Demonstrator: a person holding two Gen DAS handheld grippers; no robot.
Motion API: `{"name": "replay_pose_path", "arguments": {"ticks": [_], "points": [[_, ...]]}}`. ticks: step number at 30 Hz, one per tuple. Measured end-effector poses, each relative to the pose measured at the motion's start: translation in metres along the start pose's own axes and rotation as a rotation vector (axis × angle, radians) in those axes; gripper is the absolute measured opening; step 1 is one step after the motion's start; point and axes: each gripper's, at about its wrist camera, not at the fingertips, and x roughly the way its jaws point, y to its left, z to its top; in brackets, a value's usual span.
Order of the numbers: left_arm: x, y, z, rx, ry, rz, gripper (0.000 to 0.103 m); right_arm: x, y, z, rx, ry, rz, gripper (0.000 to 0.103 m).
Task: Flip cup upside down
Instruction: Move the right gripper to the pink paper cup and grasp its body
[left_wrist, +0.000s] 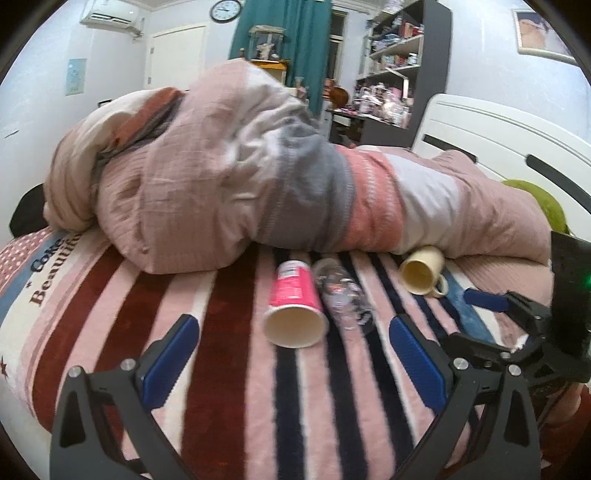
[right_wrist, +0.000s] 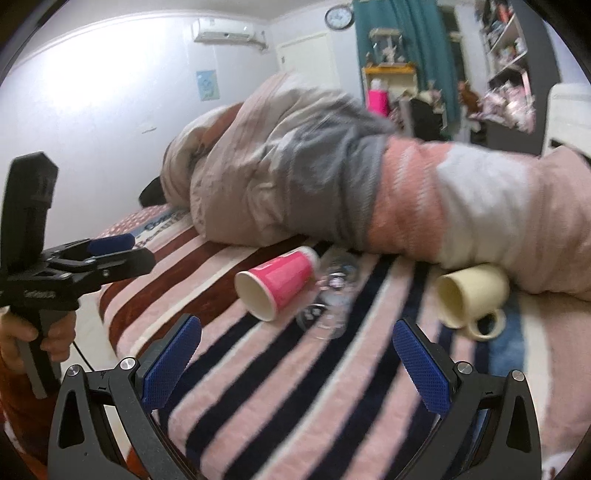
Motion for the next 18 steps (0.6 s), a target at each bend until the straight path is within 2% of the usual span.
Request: {"name": "replay_pose_path", "arguments": {"ticks": [6, 9, 14, 15, 17, 18], "points": [[0.010, 0.041, -0.006, -0.051, 0.014, 0.066, 0.102, 0.085, 0.014, 0.020, 0.073, 0.121, 0.183, 0.103], [0.016, 0.058, -0.010, -0.078, 0.028, 0.072, 0.102, 0.128, 0.016, 0.027, 0.141, 0.191, 0.229, 0.103], [0.022, 0.075, -0.015, -0.102, 0.044, 0.094, 0.102, 0.186, 0.002, 0.036, 0.257, 0.302, 0.222, 0.103], [0.022, 0.077, -0.015, -0.107, 0.045, 0.093, 0.102, 0.194, -0.002, 0.036, 0.281, 0.322, 0.211, 0.103], [0.022, 0.079, -0.016, -0.109, 0.045, 0.099, 0.102, 0.204, -0.006, 0.041, 0.305, 0.334, 0.133, 0.103], [0.023, 0.081, -0.016, -0.112, 0.046, 0.101, 0.102, 0.208, -0.007, 0.044, 0.304, 0.335, 0.131, 0.103]]}}
